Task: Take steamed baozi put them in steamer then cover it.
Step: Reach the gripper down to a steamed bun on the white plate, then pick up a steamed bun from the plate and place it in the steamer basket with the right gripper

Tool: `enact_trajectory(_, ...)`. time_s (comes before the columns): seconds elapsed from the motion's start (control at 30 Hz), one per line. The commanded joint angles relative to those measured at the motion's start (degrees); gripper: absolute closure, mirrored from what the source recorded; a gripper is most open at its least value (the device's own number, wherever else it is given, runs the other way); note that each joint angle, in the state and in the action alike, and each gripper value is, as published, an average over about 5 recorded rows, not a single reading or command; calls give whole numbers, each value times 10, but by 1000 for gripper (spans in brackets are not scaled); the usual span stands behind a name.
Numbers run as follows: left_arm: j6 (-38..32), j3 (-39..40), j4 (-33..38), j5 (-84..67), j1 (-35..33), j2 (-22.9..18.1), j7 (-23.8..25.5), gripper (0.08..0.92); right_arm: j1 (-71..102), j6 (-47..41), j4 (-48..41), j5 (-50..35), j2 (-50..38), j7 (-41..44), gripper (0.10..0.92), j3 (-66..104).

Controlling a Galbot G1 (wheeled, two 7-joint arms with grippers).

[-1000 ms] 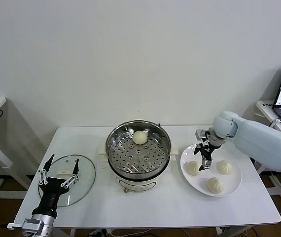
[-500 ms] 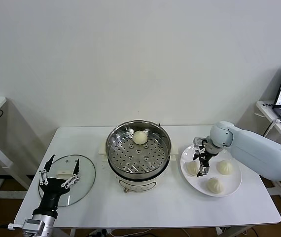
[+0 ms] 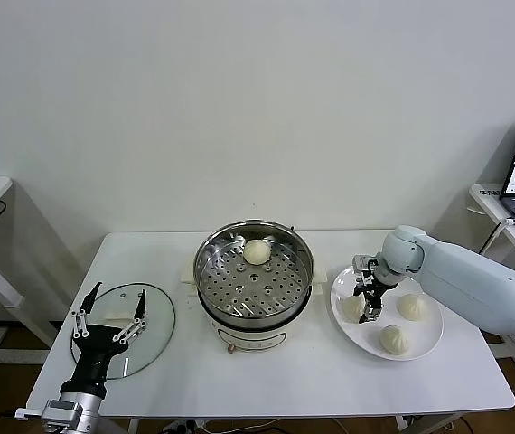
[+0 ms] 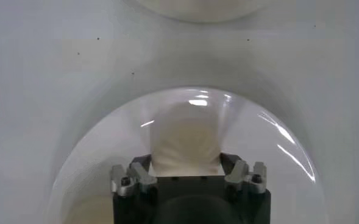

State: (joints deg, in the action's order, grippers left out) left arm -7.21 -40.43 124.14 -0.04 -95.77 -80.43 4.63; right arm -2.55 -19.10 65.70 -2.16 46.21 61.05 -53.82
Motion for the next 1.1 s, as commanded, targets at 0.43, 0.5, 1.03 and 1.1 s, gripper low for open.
enact_trajectory(0.43, 2, 0, 2, 0, 0, 1, -2, 177, -75, -10, 58, -57, -54, 15, 326, -36)
enact_trajectory(0.5, 3, 1, 4, 0, 0, 1, -2, 177, -119, -18, 89, -89, -77, 21, 326, -62)
enact_trajectory(1.03, 2, 1, 13, 1, -3, 5, -3, 177, -526, -172, 294, -304, -85, 34, 337, -306)
enact_trajectory(1.1, 2, 0, 16, 1, -4, 6, -3, 177, -540, -192, 309, -320, -67, 29, 338, -308)
